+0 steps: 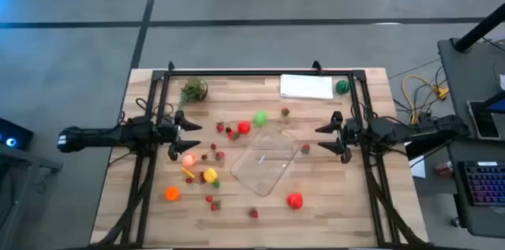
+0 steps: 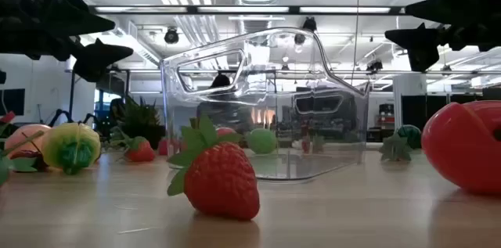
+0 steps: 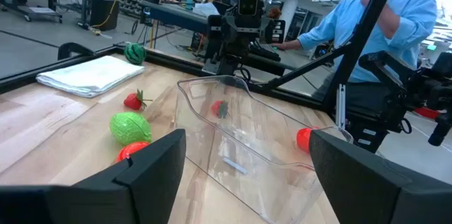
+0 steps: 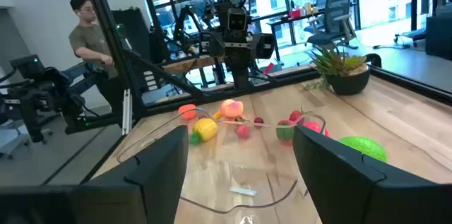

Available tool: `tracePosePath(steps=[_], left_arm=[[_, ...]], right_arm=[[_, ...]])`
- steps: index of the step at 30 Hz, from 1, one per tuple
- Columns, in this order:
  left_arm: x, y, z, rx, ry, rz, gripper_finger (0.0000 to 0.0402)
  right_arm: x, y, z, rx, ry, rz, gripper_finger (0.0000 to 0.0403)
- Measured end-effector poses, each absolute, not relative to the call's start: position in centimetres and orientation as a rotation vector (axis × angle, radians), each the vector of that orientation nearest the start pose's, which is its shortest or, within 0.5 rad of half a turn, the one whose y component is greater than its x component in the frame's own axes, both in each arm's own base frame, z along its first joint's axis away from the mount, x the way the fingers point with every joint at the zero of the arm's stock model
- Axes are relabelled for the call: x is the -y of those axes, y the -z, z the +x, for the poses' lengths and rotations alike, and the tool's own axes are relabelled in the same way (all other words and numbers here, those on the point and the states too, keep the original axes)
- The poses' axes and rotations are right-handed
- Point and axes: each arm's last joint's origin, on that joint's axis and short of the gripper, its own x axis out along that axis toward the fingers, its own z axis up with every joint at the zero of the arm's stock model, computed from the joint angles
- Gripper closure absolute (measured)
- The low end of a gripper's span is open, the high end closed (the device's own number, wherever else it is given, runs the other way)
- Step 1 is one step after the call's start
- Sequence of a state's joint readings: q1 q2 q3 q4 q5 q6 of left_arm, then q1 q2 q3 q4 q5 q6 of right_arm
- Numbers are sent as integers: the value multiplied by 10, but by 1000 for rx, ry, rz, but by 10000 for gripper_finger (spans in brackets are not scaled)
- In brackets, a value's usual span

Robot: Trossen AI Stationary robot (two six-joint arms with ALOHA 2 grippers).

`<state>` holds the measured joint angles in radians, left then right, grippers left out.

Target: Pick and placing Produce into tupperware

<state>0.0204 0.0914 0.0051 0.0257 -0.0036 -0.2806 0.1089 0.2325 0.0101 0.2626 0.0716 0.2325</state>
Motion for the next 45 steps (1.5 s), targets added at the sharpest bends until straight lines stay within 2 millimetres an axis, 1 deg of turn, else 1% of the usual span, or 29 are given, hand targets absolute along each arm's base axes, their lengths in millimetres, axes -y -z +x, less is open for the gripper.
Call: tracePosePath(steps=[9, 18, 27, 36, 45], left_arm=[[-2, -160, 103, -57, -33, -281, 116], [-2, -160, 103, -56, -33, -281, 116], [-2, -160, 103, -57, -33, -281, 116], [-2, -160, 103, -57, -32, -281, 116], [-2, -160, 103, -56, -33, -281, 116]], right_arm=[[-10, -173, 111, 35, -41, 236, 149], [-10, -173, 111, 36, -41, 236, 156], [-10, -173, 111, 36, -41, 236, 149], [-10, -173, 111, 36, -42, 236, 156], [-10, -173, 111, 36, -41, 236, 149]])
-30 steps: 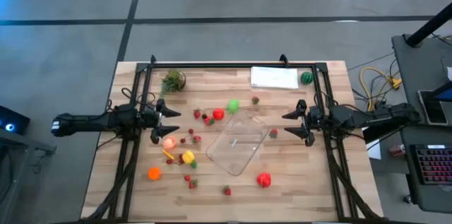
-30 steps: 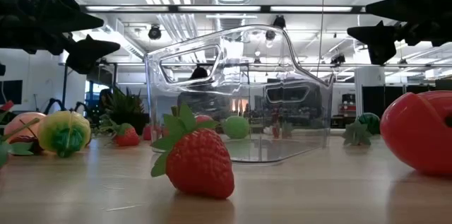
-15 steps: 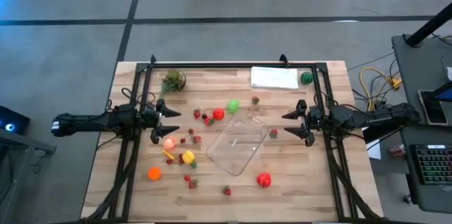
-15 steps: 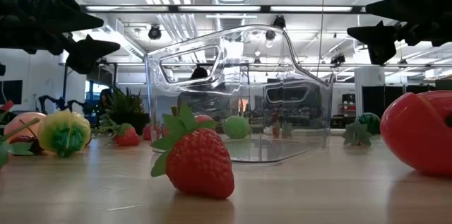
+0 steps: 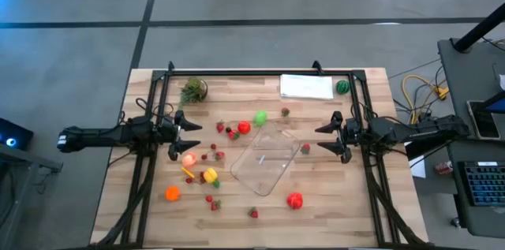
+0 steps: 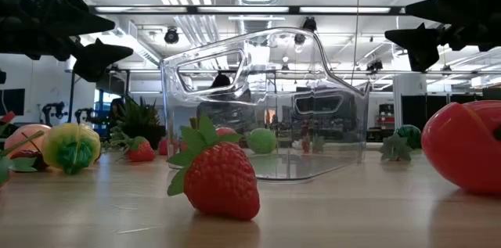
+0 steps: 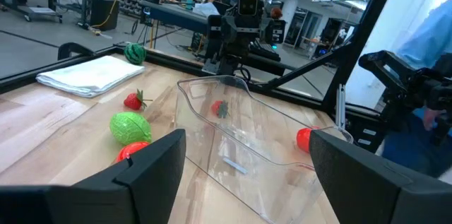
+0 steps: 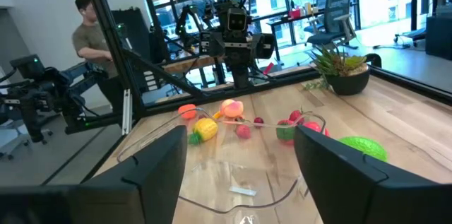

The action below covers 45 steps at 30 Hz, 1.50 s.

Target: Pick and placing Produce into tupperware

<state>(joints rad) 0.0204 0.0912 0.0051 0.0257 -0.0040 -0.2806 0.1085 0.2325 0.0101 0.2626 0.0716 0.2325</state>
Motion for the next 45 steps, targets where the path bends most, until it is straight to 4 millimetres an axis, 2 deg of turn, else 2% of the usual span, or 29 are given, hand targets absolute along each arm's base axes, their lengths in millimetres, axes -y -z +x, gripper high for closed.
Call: tracePosePath(steps=[8, 14, 17, 23, 26, 29, 32, 36, 45], left_arm=[[-2, -160, 103, -56, -33, -281, 116], [-2, -160, 103, -56, -33, -281, 116], [-2, -160, 103, -57, -33, -281, 116], [-2, -160, 103, -57, -33, -276, 116], [-2, -160, 103, -62, -29, -100, 116], [-2, -160, 103, -64, -28, 105, 116], [-3, -163, 103, -43, -52, 344, 116], [-4, -170, 103, 17, -83, 485, 116], [-4, -204, 95, 382, -161, 413, 116]], right_arm=[[-10, -176, 111, 77, -33, 232, 154], [0, -198, 108, 320, 283, 155, 150], [3, -203, 107, 369, 399, 178, 149], [3, -204, 107, 448, 335, 479, 156], [3, -210, 105, 541, 258, 704, 155], [1, -217, 105, 586, 173, 775, 151], [0, -231, 108, 589, 122, 755, 149], [-1, -258, 116, 593, 132, 718, 147], [-3, -321, 150, 458, 264, 587, 151]])
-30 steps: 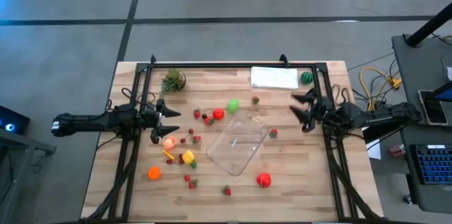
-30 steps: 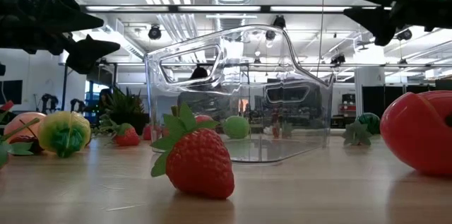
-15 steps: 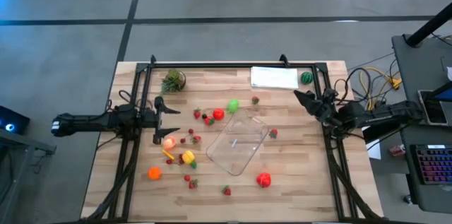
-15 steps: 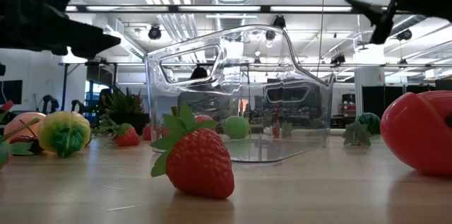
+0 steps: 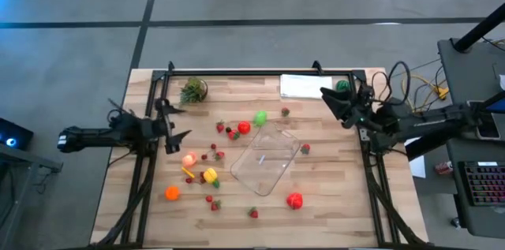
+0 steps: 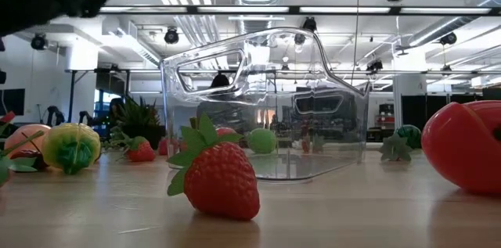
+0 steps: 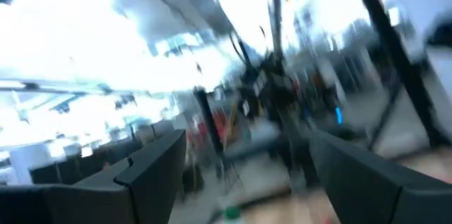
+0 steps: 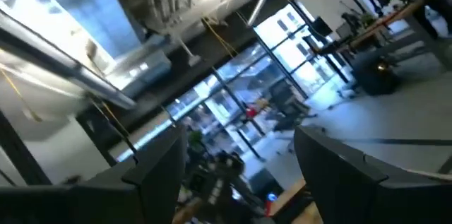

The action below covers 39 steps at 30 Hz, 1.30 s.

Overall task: Pick and placing Produce into tupperware
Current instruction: Put the green watermelon into the transparent bin

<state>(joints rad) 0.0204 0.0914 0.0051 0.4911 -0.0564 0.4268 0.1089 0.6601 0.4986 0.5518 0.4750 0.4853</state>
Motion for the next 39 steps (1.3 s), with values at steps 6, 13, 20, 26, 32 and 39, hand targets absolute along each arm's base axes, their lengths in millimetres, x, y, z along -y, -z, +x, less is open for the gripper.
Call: tracePosePath(steps=[6, 13, 20, 26, 32, 39], left_arm=[[-9, -217, 87, 592, -206, -268, 116], [-19, -220, 79, 824, -394, -870, 116], [-14, -231, 84, 664, -273, -717, 116], [-16, -241, 93, 284, -454, -664, 116], [-17, -253, 98, -64, -647, -621, 116], [-18, -264, 114, -263, -780, -749, 116]], right_arm=[[2, -349, 168, 321, 398, 611, 149], [24, -351, 172, -89, 675, 867, 151], [36, -384, 203, -113, 730, 630, 148], [74, -387, 211, -369, 886, 708, 152], [113, -373, 193, -607, 1174, 825, 149], [133, -370, 179, -687, 1234, 734, 147]])
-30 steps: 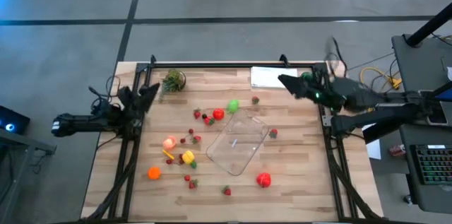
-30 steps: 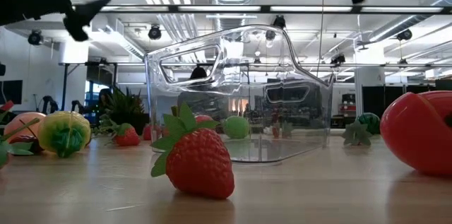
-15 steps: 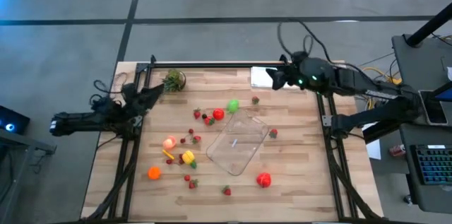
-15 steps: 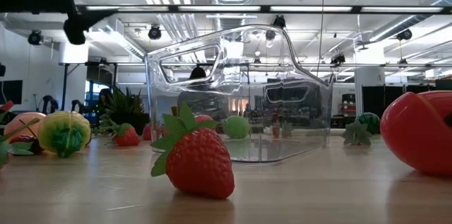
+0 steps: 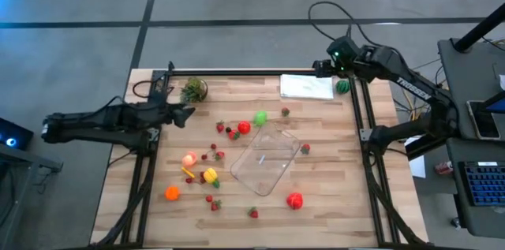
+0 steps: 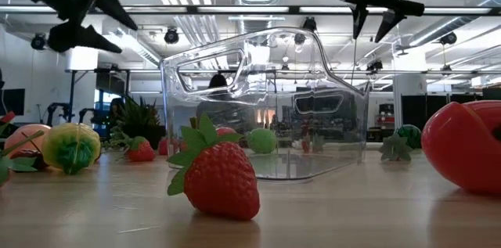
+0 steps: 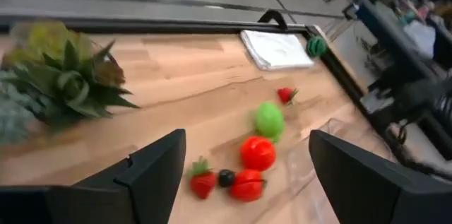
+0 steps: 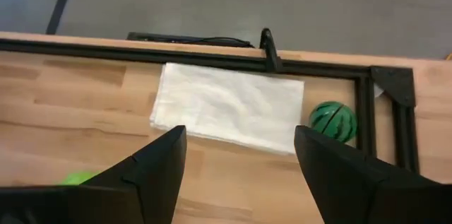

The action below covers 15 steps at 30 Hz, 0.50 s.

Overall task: Pick and placing Produce into tupperware
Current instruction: Put the green watermelon into the transparent bin

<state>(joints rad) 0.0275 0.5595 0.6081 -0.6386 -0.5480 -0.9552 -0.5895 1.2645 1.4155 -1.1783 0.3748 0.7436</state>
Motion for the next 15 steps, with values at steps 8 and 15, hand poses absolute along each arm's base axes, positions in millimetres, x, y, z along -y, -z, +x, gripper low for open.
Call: tracePosePath(steps=[8, 15], left_arm=[[-17, -297, 141, -86, -614, -783, 116], [-18, -307, 163, -9, -513, -625, 116]], right_arm=[[146, -367, 165, -745, 1256, 796, 153], [176, -343, 137, -885, 1362, 880, 147]])
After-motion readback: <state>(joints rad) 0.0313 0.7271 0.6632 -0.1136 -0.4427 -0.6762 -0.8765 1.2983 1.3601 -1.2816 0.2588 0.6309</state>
